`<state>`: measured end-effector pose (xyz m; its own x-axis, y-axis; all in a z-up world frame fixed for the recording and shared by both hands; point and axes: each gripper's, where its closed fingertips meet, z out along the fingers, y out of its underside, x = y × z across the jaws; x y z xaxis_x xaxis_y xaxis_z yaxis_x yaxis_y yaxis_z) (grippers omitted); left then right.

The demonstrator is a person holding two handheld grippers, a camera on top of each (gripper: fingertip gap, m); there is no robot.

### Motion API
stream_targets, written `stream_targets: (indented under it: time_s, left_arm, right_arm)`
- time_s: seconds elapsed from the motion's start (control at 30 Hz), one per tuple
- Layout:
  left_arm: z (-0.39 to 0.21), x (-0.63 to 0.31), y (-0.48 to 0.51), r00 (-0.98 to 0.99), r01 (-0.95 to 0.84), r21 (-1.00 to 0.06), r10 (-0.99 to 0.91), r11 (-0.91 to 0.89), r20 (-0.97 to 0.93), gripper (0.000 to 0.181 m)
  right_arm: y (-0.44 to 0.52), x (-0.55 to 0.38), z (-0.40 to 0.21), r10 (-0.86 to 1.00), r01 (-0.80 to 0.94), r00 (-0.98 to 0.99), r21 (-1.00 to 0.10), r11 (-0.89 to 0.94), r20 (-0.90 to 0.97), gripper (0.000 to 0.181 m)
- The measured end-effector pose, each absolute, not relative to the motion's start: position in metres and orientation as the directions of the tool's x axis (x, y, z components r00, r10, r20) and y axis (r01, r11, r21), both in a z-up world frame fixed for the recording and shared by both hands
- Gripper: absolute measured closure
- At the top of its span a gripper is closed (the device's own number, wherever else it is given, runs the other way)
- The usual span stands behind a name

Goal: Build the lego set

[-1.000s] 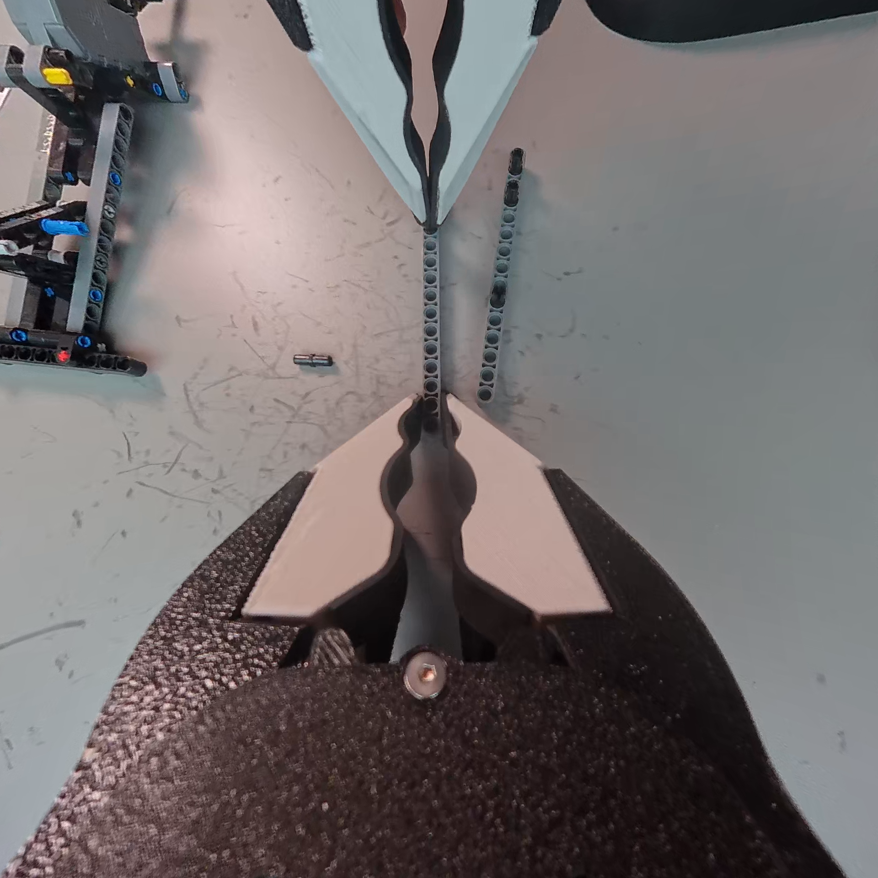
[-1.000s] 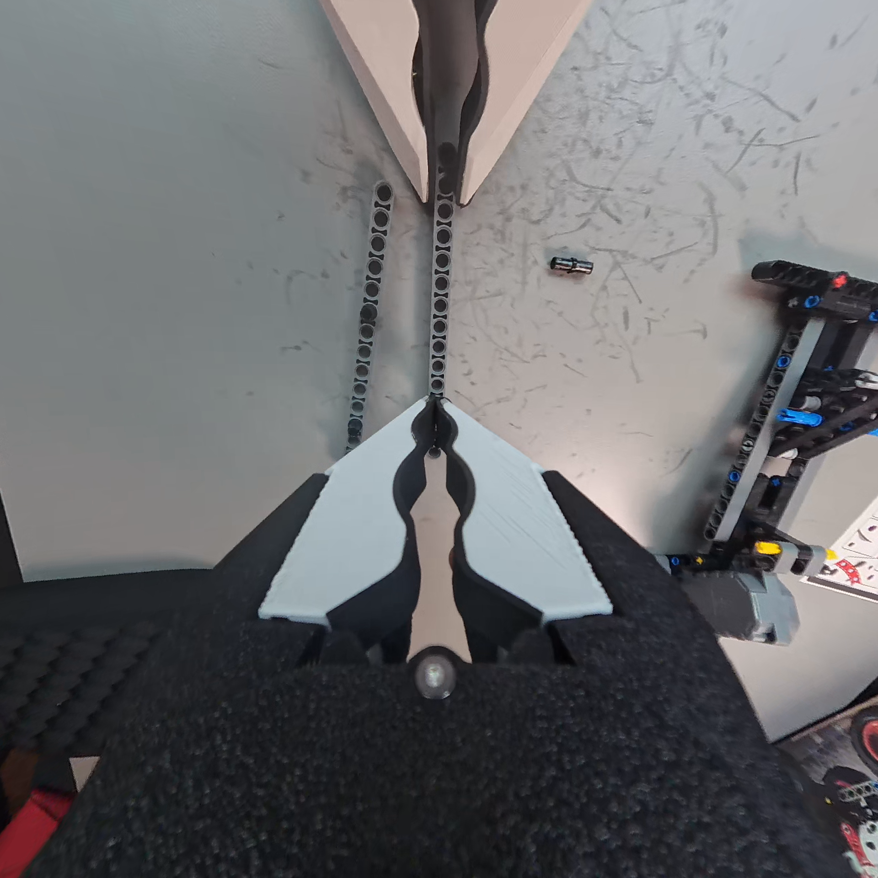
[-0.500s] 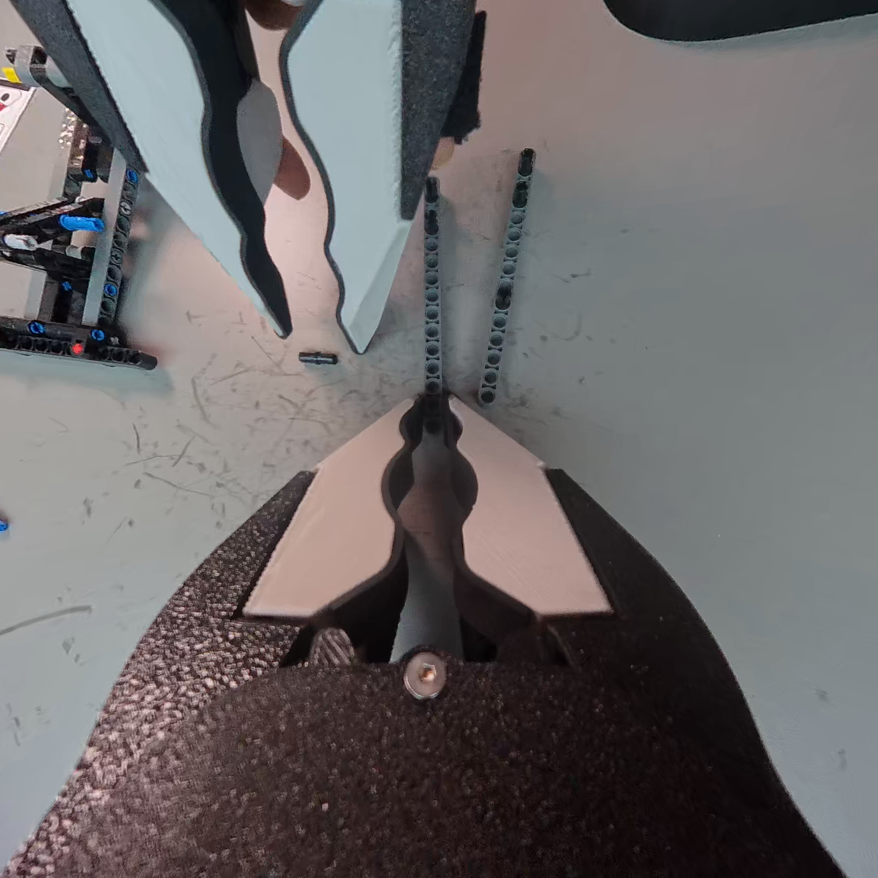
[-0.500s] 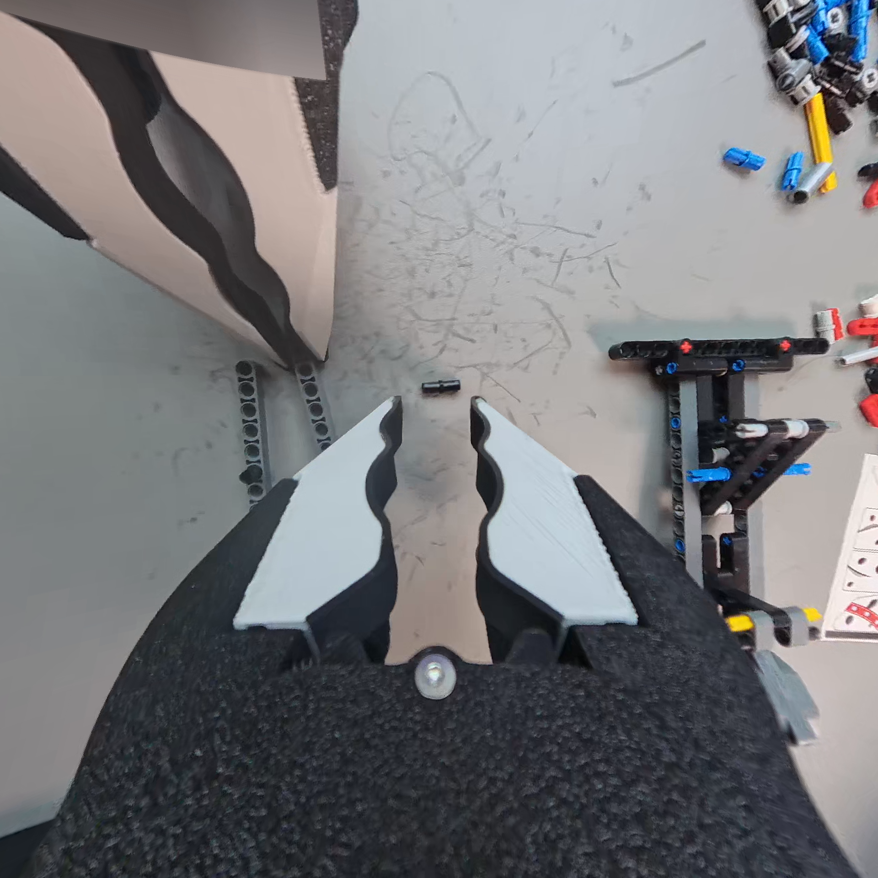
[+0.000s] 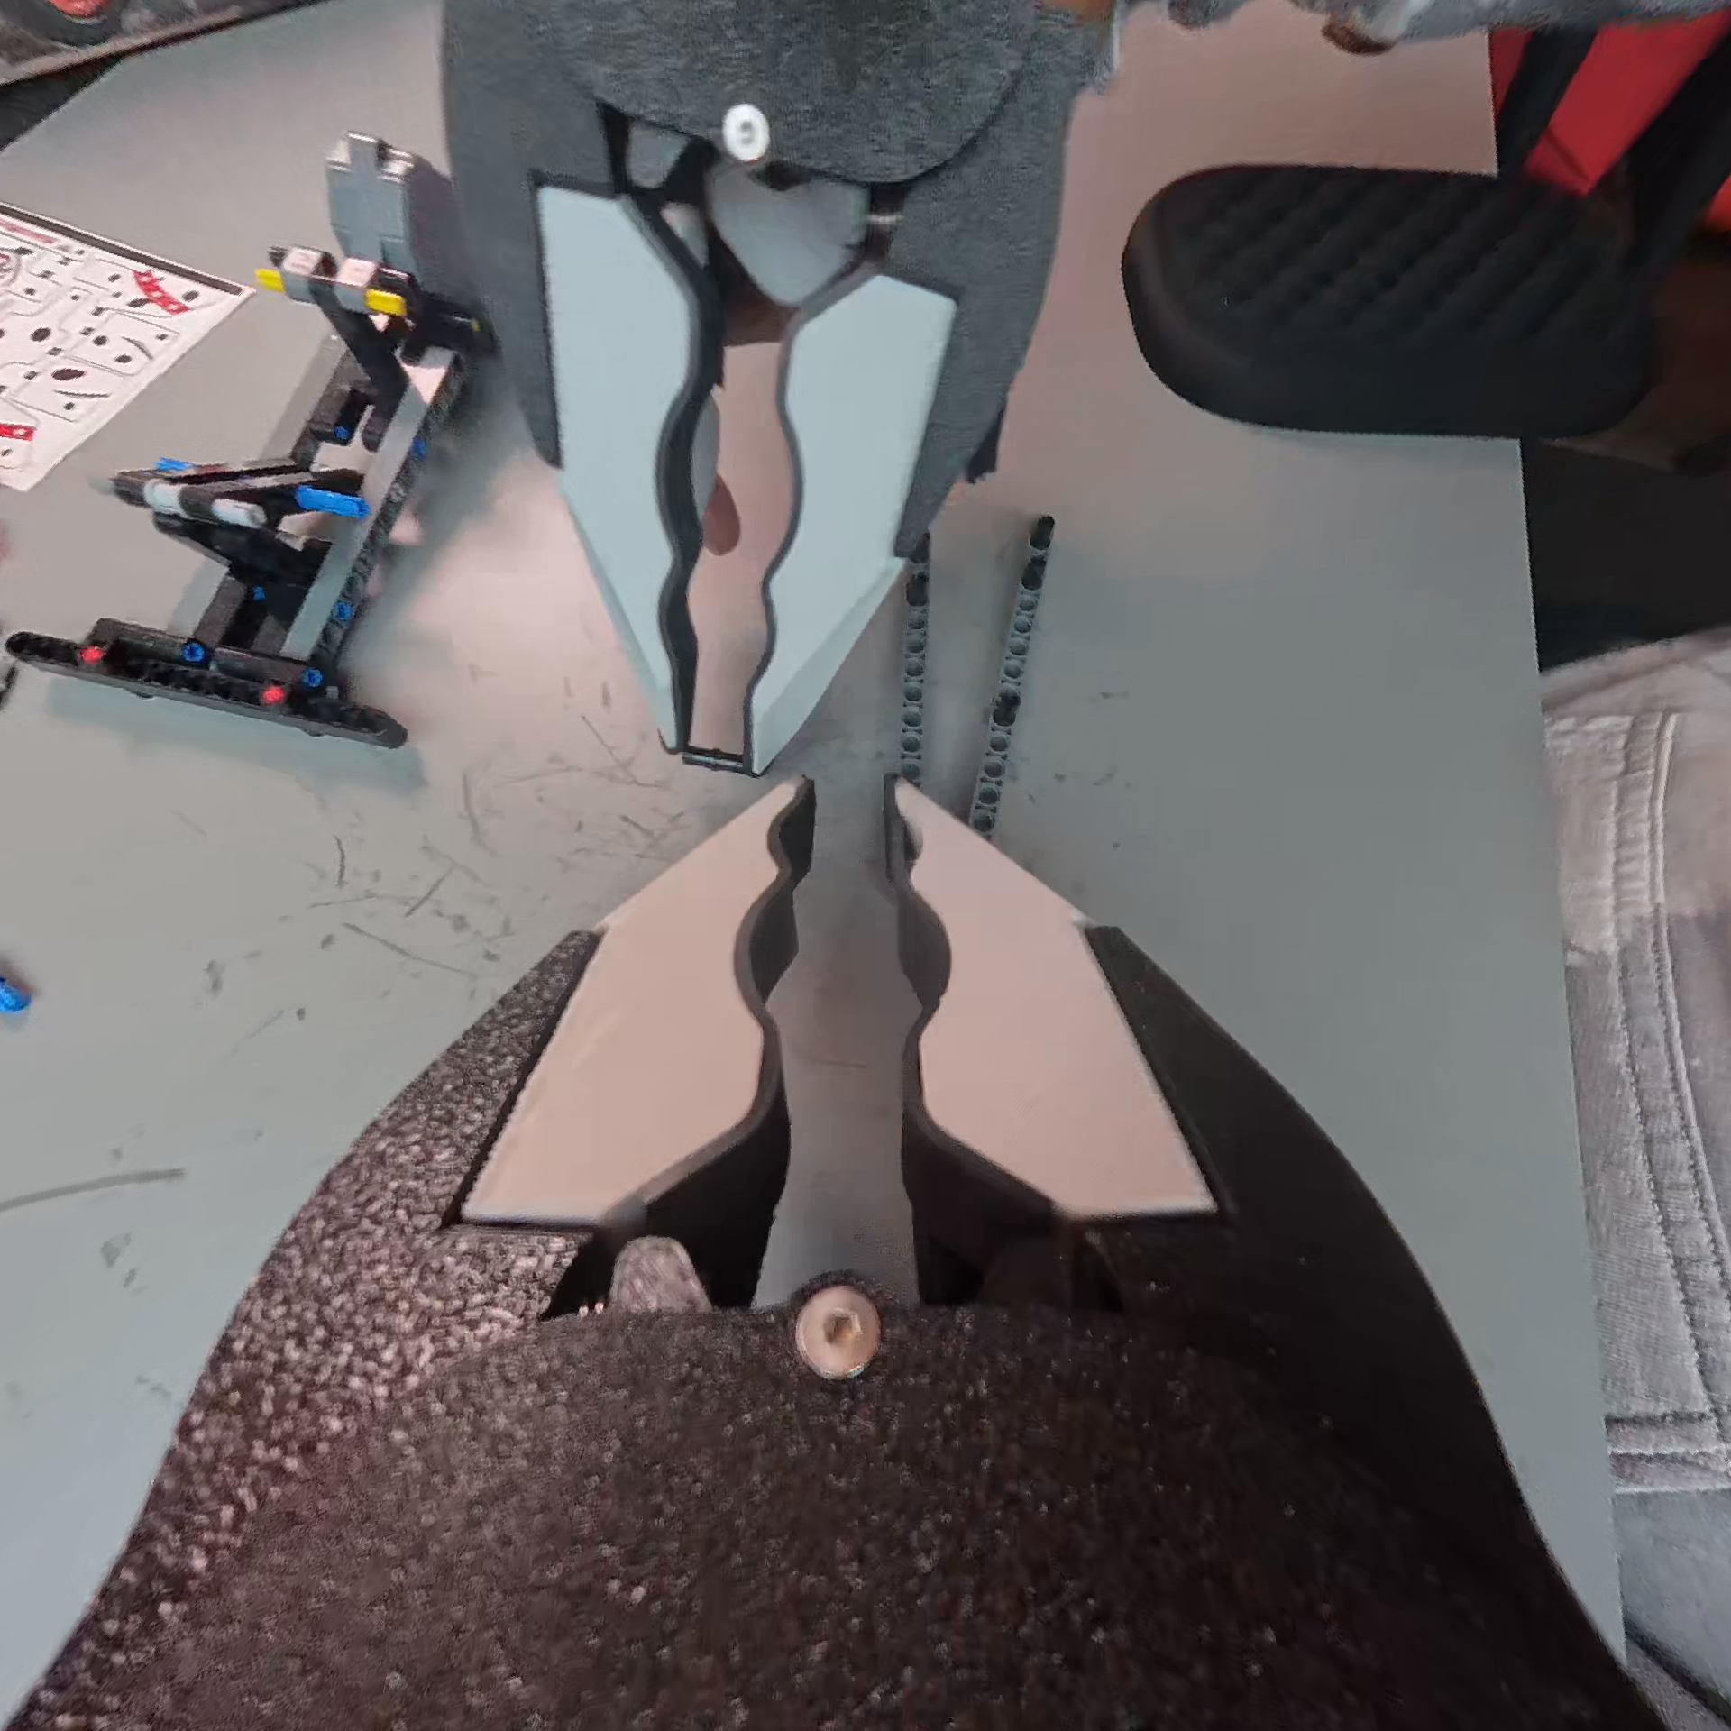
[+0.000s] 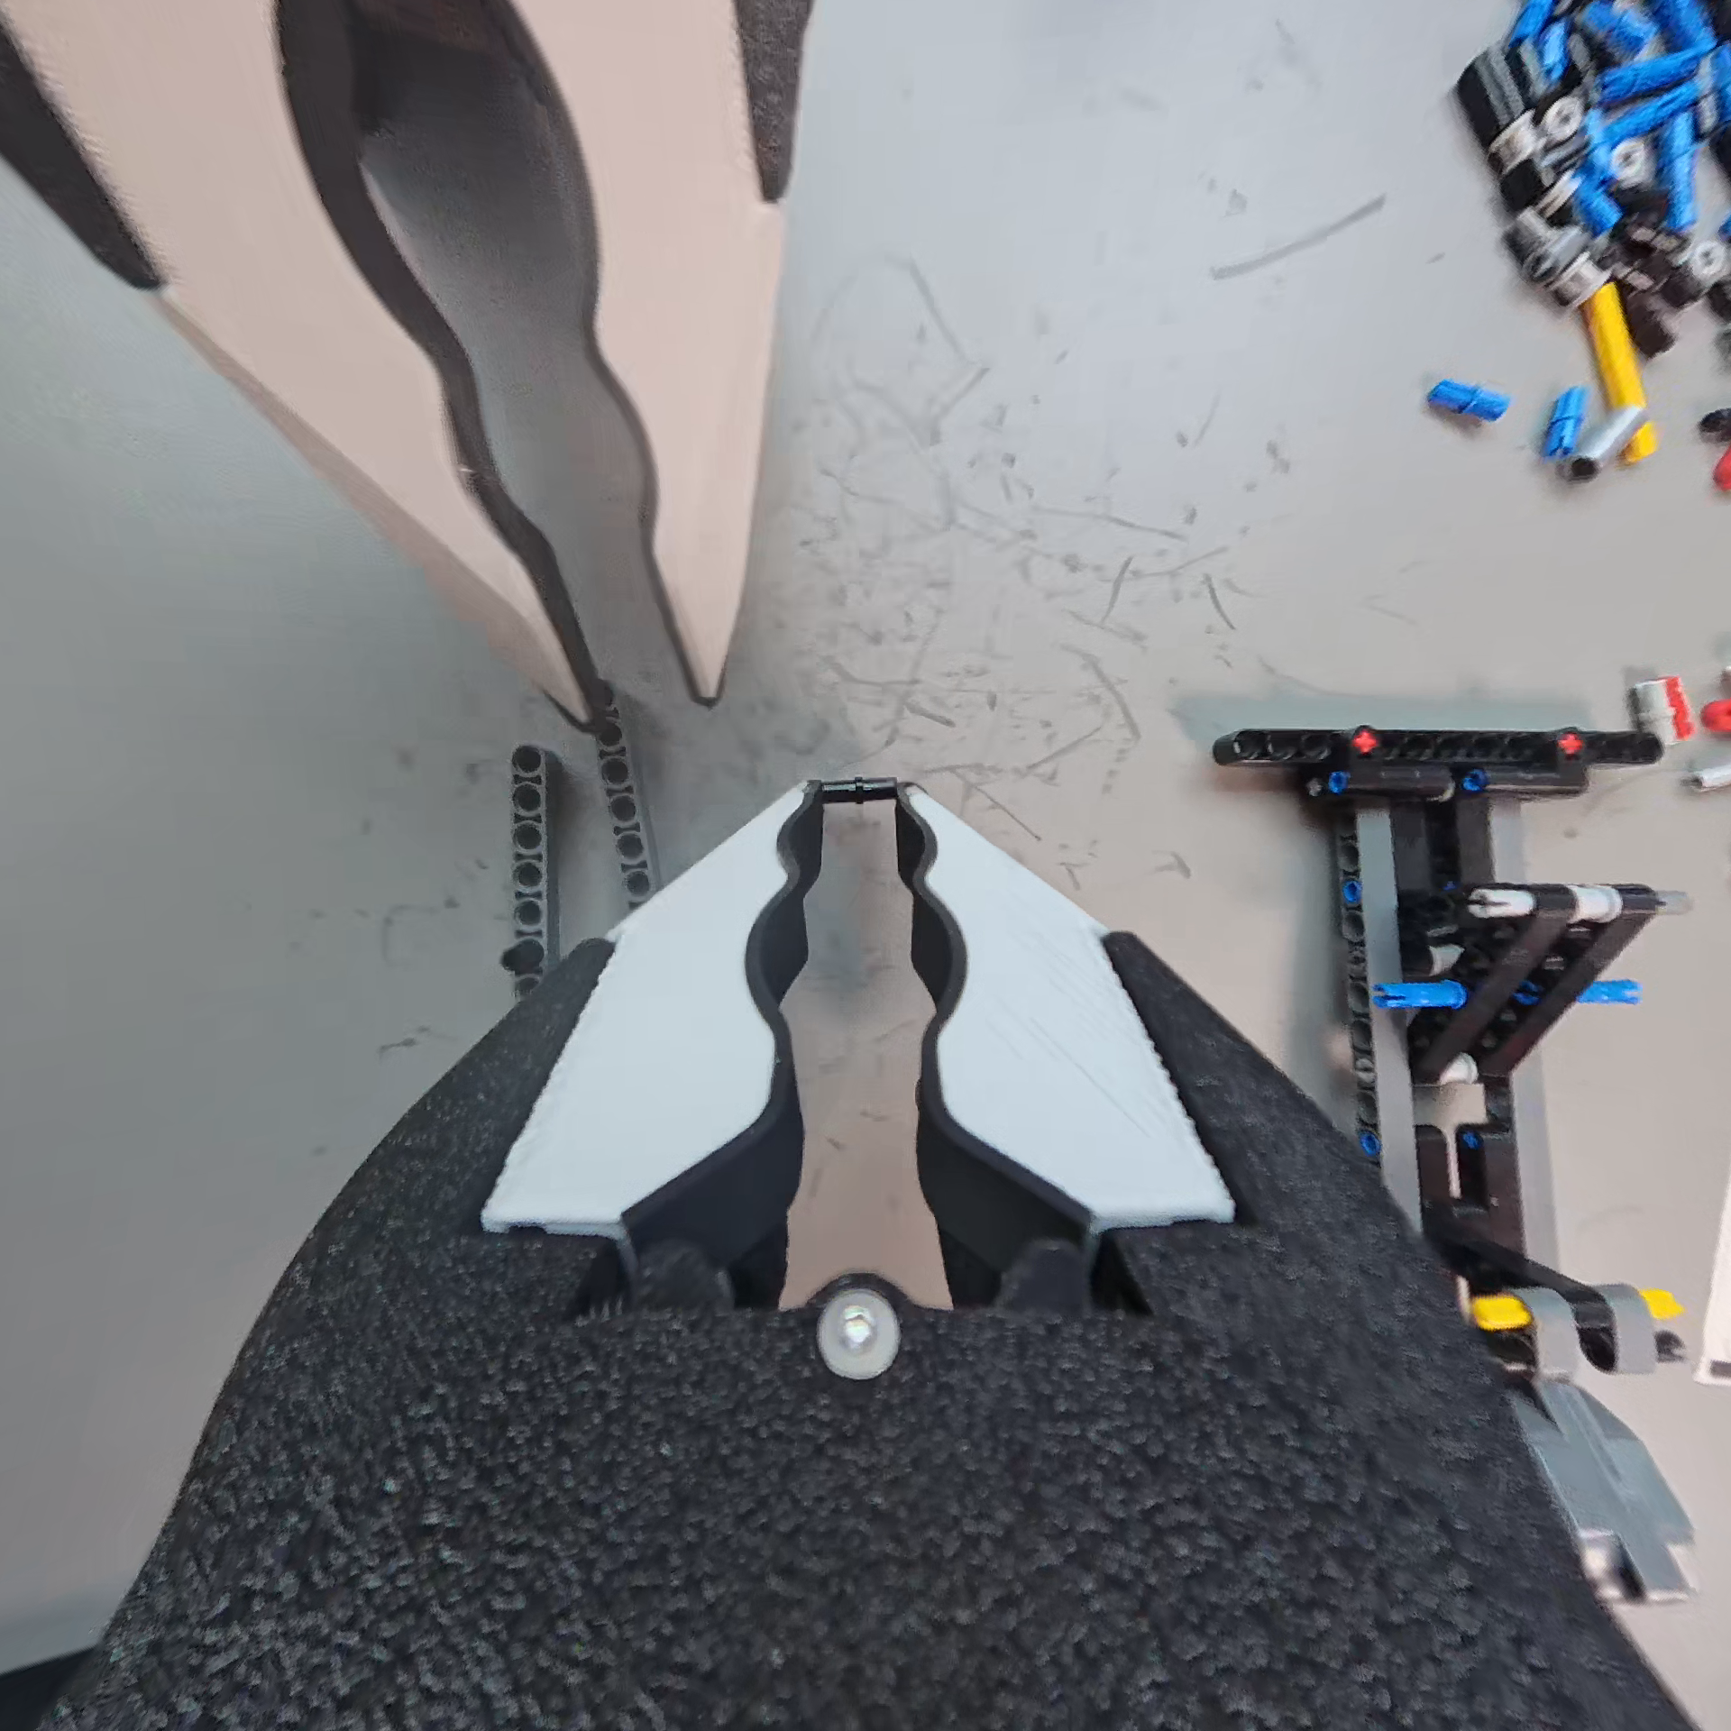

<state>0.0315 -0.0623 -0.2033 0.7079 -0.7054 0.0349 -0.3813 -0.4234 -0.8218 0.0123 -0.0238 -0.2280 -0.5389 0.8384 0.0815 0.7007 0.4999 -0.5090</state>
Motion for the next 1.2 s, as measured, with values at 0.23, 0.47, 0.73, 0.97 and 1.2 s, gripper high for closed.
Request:
stream_targets:
  time_s: [0.23,0.47,0.73,0.97,1.2]
  left_arm:
    - [-0.153,0.019,-0.054,0.703,-0.022,-0.911,-0.654,-0.411,0.278,0.155]
    - [-0.106,0.035,-0.073,0.382,0.296,-0.835,-0.743,-0.465,0.549,0.158]
    - [-0.097,0.046,-0.086,0.224,0.328,-0.789,-0.769,-0.519,0.599,0.177]
    - [-0.129,0.053,-0.095,0.341,0.042,-0.877,-0.818,-0.479,0.463,0.176]
    - [-0.147,0.069,-0.11,0.287,-0.119,-0.875,-0.86,-0.47,0.422,0.176]
  right_arm:
    - [-0.046,0.007,-0.149,0.791,0.355,-0.434,-0.726,0.59,0.431,0.166]
    - [-0.075,0.028,-0.102,0.712,0.124,-0.244,-0.707,0.697,0.659,0.166]
    - [-0.085,0.032,-0.096,0.585,0.073,-0.18,-0.583,0.809,0.79,0.166]
    - [-0.097,0.047,-0.122,0.589,0.154,-0.499,-0.604,0.782,0.636,0.162]
    - [-0.116,0.058,-0.141,0.415,0.181,-0.77,-0.459,0.87,0.484,0.167]
